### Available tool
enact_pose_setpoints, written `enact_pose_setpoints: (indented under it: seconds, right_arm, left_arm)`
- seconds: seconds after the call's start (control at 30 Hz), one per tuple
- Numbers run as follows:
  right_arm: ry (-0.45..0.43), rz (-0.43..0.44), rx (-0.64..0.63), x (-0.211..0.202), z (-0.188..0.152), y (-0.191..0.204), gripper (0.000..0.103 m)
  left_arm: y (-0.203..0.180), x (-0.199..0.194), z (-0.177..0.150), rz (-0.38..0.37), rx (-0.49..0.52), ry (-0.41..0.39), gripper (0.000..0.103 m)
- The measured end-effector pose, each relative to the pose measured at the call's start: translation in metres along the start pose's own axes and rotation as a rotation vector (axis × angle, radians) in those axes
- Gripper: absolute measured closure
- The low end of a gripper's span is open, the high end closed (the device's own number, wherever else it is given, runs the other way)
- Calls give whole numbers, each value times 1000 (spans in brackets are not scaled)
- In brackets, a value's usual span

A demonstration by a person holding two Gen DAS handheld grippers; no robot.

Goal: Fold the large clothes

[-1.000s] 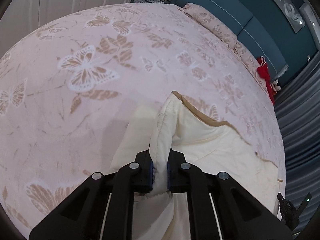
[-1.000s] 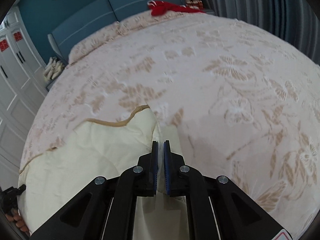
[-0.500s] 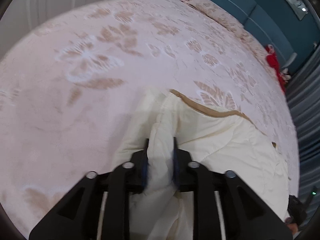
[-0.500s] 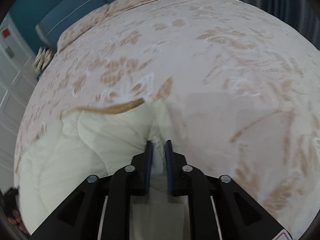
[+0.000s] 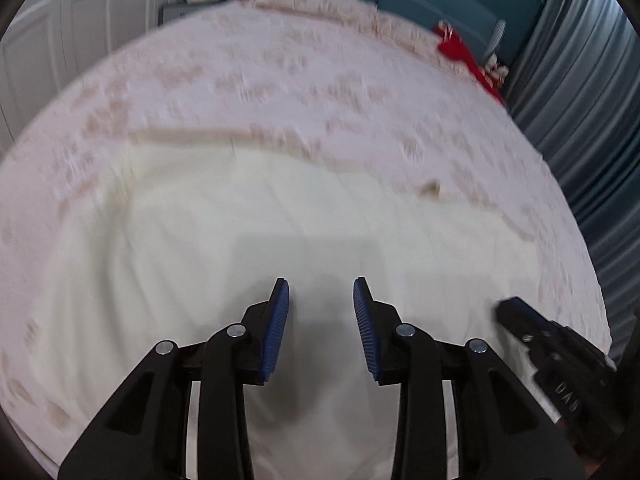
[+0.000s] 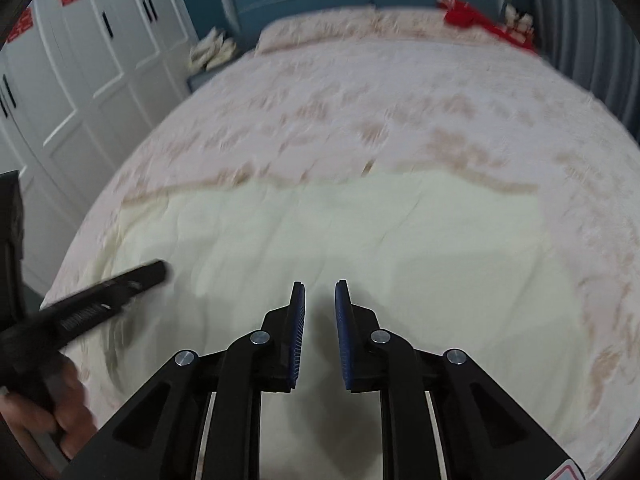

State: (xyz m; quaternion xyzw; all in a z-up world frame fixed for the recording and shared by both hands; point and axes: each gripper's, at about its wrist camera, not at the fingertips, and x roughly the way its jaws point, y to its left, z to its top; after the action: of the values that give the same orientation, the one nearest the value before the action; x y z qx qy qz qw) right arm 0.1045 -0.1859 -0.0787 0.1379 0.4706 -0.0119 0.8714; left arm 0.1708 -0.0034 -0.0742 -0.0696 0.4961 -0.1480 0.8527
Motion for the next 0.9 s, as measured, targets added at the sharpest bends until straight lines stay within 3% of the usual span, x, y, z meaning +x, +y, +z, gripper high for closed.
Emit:
enact_pose_setpoints:
  seconds: [0.3,0.43,0.5,0.6,0.73,0.9]
  right_arm:
    - [67,-20,-31,36,-16,-5,92]
    - [78,-37,-81,31,-11,1,93]
    - [37,-14,-57,12,5,-1,93]
    - [-53,-10,-7,-12,39,-12,92]
    - [-52,-53,25,2,71,-26,92]
    - [6,-67,67,36,81,-40,92]
  left_arm:
    - [-1,27,-22,50,39,19,71]
    - [-5,29,-24,77,85,22,71]
    - [-4,20,-14,53,61,28,72]
    - [3,-3,14,28,23,-45,72]
    - [17,1,57,47,-19,-71,72]
    - [46,38,79,114,-63,-15,73]
